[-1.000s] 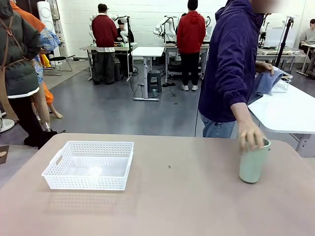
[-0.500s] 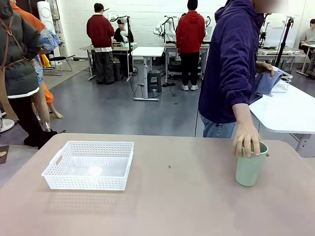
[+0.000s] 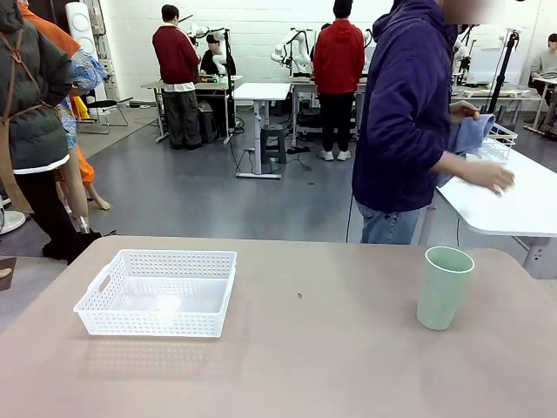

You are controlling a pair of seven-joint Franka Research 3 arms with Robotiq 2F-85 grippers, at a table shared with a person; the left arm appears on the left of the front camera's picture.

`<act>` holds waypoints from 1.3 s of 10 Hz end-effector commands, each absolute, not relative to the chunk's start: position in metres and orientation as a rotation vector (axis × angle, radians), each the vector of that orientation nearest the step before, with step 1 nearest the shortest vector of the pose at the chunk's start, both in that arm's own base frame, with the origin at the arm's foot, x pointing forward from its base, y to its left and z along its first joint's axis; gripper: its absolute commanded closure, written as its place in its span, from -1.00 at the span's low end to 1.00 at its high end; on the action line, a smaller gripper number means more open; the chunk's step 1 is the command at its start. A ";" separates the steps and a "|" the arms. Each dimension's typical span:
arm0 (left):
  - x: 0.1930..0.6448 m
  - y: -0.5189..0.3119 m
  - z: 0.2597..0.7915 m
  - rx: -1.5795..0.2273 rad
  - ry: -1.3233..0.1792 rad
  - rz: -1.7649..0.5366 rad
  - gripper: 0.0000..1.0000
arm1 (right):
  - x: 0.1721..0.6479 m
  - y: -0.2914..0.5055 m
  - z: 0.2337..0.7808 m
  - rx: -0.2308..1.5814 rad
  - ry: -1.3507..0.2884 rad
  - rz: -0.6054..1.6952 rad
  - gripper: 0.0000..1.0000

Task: Clean and organize the cups into the basket.
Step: Pick up the Organizing basket and move it to the center of the table, then pick up the Reusable plastic cup from the right side of the table and place it inside the Organizing basket.

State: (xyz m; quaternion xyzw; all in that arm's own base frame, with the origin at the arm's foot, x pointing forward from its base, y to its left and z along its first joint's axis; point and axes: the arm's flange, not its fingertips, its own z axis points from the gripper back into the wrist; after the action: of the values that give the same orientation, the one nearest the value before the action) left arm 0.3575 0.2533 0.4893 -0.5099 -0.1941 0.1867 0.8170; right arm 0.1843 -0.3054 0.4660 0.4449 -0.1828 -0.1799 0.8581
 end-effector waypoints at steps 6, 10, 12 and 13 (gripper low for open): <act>0.382 0.207 0.500 -0.843 -0.356 0.233 -1.00 | 0.214 -0.254 0.455 1.003 -0.393 0.033 -1.00; 0.415 0.128 0.503 -0.457 -0.248 0.081 -1.00 | 0.249 -0.199 0.415 0.999 -0.322 0.383 -1.00; 0.430 0.091 0.488 -0.306 -0.221 0.060 -1.00 | 0.254 -0.178 0.396 1.003 -0.312 0.503 -1.00; 0.433 0.079 0.480 -0.268 -0.214 0.059 -1.00 | 0.254 -0.175 0.391 1.003 -0.305 0.511 -1.00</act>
State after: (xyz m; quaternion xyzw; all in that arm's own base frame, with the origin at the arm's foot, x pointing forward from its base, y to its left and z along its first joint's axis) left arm 0.4340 0.0851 0.4882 -0.1605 -0.1119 0.0180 0.9805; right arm 0.2543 -0.1719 0.4004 0.4854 -0.1462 0.2246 0.8322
